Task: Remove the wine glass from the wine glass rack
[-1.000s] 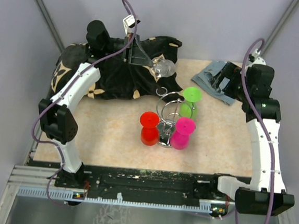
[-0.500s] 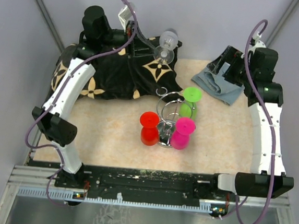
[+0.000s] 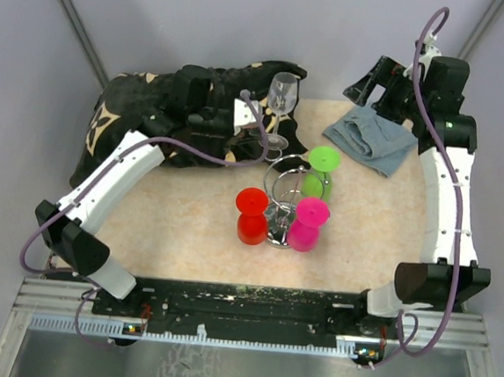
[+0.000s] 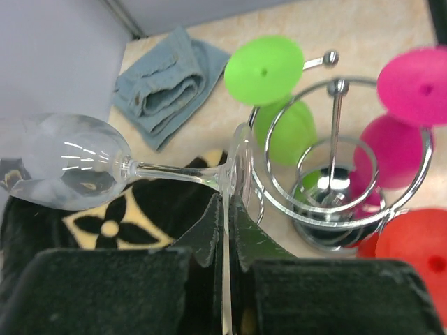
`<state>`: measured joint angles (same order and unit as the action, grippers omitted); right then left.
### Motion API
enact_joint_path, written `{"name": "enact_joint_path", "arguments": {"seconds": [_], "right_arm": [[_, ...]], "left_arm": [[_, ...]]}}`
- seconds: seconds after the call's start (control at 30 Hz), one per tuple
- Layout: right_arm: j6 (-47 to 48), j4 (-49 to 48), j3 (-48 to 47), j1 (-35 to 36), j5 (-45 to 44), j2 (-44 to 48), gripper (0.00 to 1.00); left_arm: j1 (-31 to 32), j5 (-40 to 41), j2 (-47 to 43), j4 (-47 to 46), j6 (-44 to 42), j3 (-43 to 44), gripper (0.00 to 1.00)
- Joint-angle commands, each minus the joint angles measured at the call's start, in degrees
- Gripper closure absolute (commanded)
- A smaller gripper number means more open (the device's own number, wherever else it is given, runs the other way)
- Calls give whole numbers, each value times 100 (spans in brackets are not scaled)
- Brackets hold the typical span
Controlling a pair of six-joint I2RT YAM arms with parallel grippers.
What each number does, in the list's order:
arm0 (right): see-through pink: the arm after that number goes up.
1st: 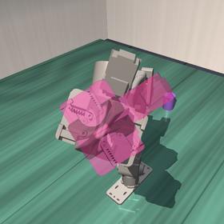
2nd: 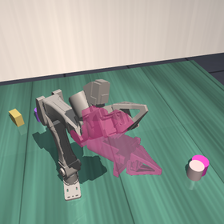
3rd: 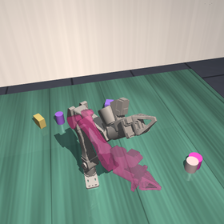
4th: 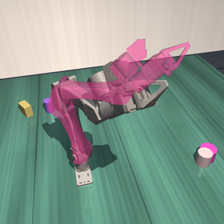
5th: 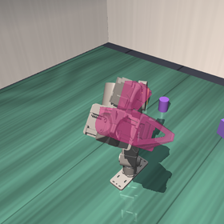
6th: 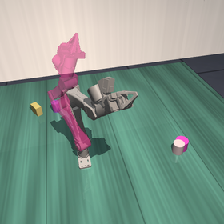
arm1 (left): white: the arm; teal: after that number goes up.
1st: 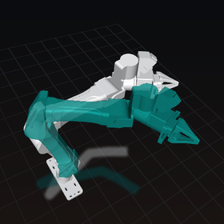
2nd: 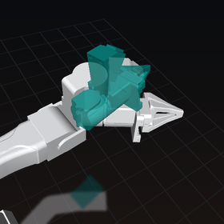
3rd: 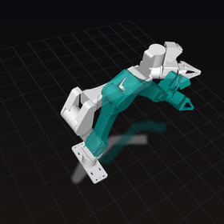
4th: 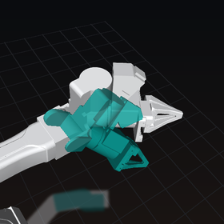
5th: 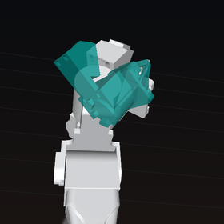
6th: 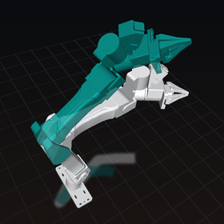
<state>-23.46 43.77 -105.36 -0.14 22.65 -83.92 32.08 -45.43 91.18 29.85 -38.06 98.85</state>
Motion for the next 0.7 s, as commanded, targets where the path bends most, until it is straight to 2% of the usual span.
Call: {"name": "enact_joint_path", "arguments": {"seconds": [0.0, 0.13, 0.27, 0.43, 0.67], "right_arm": [[-76, -229, -395, -36, 753, -254, 2], [-379, -371, -791, -3, 1696, -706, 2], [-361, -185, -1494, 97, 2123, -1184, 7], [-277, 275, -2212, 249, 2306, -1610, 8], [-204, 404, -2265, 488, 2314, -1672, 7]], "left_arm": [[18, 805, -588, -71, -1902, -426, 100], [27, 1008, -891, -204, -2427, -843, 100], [35, 1051, -1206, -314, -3010, -1200, 100], [39, 1112, -1403, -247, -3453, -1353, 100], [36, 1091, -1495, -113, -3665, -1430, 100]]}}
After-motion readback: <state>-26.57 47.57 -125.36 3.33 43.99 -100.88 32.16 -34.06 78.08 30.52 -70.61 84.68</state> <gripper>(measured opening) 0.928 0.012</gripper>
